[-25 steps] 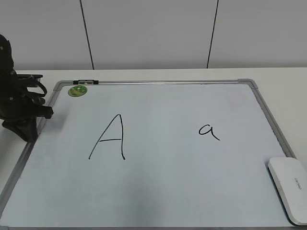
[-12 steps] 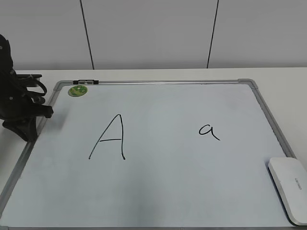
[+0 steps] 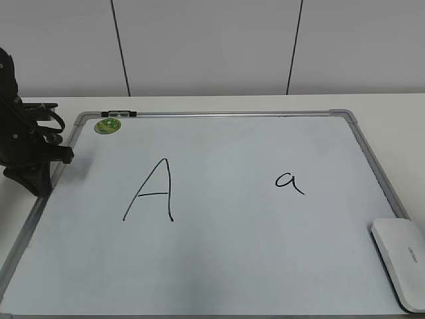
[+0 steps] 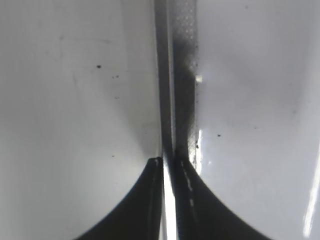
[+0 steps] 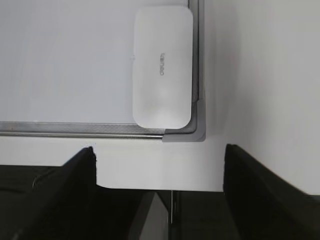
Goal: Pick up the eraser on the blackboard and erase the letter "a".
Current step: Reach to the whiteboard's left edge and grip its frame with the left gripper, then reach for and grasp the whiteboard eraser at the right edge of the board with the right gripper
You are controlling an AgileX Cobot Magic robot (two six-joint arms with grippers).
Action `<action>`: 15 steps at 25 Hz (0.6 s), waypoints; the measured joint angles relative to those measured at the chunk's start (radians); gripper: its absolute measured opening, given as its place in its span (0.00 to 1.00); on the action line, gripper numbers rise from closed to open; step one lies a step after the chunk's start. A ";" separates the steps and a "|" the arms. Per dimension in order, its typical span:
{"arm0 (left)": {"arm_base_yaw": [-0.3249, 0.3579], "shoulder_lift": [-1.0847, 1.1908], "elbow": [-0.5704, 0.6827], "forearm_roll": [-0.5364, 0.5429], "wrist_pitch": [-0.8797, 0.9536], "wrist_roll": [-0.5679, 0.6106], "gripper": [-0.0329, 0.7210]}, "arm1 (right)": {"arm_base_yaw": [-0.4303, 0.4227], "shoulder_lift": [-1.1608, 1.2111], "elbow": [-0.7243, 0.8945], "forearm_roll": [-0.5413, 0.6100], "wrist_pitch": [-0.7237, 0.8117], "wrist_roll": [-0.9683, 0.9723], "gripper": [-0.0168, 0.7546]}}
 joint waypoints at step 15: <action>0.007 0.000 0.000 -0.023 0.001 0.000 0.09 | 0.005 0.412 -0.027 0.089 -0.183 -0.043 0.89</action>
